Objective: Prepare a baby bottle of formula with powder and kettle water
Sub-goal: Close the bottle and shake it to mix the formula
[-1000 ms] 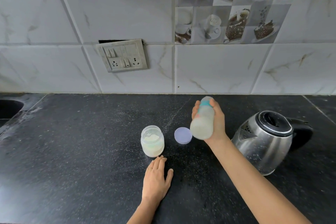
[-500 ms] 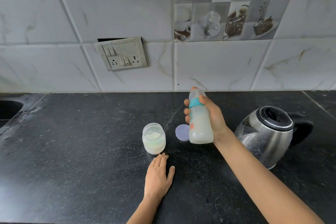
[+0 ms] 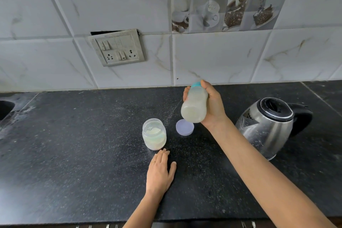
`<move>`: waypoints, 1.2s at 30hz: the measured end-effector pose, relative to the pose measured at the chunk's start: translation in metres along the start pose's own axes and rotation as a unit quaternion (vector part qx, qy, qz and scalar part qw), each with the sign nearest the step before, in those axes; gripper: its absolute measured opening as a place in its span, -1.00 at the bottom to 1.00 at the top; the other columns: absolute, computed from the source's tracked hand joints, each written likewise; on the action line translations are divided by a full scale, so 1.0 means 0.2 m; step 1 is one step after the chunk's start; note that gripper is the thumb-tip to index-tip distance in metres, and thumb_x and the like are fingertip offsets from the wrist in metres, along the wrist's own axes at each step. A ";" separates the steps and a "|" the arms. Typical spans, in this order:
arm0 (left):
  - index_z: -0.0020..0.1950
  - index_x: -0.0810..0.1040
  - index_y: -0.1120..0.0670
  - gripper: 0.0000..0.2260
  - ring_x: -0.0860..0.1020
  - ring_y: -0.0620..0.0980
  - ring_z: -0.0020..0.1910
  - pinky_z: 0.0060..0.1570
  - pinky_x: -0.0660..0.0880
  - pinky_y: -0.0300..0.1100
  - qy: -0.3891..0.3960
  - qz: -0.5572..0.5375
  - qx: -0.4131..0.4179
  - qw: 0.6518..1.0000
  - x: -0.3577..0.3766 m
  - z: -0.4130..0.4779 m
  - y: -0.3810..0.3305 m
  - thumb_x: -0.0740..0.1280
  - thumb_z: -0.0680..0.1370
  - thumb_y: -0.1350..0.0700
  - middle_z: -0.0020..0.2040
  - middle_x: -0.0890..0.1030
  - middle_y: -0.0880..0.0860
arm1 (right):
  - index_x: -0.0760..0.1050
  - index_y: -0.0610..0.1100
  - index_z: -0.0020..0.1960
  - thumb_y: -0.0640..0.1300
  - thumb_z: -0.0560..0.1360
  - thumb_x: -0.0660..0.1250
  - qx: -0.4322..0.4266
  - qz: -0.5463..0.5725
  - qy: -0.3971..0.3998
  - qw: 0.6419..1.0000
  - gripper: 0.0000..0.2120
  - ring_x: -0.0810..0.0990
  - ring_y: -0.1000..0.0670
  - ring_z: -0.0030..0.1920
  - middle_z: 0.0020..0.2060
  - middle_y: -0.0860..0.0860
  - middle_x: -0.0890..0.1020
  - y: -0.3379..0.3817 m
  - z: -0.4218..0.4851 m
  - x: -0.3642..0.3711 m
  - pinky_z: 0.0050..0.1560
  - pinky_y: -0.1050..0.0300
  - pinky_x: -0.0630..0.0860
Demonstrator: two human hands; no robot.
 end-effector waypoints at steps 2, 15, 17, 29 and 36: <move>0.36 0.43 0.09 -0.60 0.34 -0.02 0.40 0.42 0.21 -0.15 0.000 0.000 -0.002 1.000 0.00 0.00 0.00 0.22 0.57 -0.07 0.37 0.45 0.03 | 0.51 -0.18 0.01 -0.06 0.36 0.46 0.025 -0.005 0.056 0.998 -0.70 0.62 -0.06 -0.26 -0.14 -0.11 0.57 0.01 -0.02 0.00 -0.27 0.13 0.61; 0.36 0.42 0.08 -0.57 0.32 -0.03 0.41 0.43 0.16 -0.17 0.004 -0.003 -0.004 1.000 -0.01 -0.01 0.00 0.20 0.57 -0.11 0.39 0.43 0.02 | 0.39 -0.15 -0.04 -0.04 0.52 0.33 0.003 -0.018 -0.124 0.992 -0.81 0.63 -0.12 -0.27 -0.19 -0.20 0.56 -0.03 0.11 -0.09 -0.26 0.02 0.63; 0.36 0.42 0.09 -0.57 0.32 -0.02 0.41 0.44 0.15 -0.17 0.005 -0.003 -0.002 1.000 0.00 -0.01 0.01 0.20 0.57 -0.10 0.39 0.43 0.02 | 0.42 -0.16 -0.01 -0.05 0.47 0.39 0.030 -0.002 -0.087 0.996 -0.77 0.65 -0.11 -0.27 -0.20 -0.18 0.59 -0.03 0.10 -0.09 -0.27 0.04 0.63; 0.39 0.40 0.08 -0.56 0.29 -0.03 0.43 0.46 0.12 -0.16 0.015 0.002 0.001 1.000 -0.01 -0.01 0.01 0.18 0.59 -0.12 0.41 0.40 0.02 | 0.46 -0.17 -0.03 -0.05 0.53 0.32 -0.018 0.045 -0.113 0.992 -0.82 0.61 -0.09 -0.22 -0.17 -0.13 0.57 -0.01 0.16 -0.10 -0.35 0.09 0.61; 0.39 0.40 0.09 -0.56 0.28 -0.02 0.43 0.46 0.12 -0.15 0.014 0.001 0.000 1.000 -0.01 0.00 0.00 0.19 0.59 -0.10 0.42 0.40 0.03 | 0.63 -0.19 0.08 -0.05 0.37 0.42 0.072 -0.047 0.144 0.986 -0.66 0.60 -0.02 -0.26 -0.09 -0.13 0.55 -0.01 0.08 -0.06 -0.27 0.18 0.59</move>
Point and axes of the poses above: each hand's wrist, its own z-axis towards the middle knuckle, its own x-axis out of the palm, y = z × x, the point moved 1 cm from there along z, towards the middle knuckle
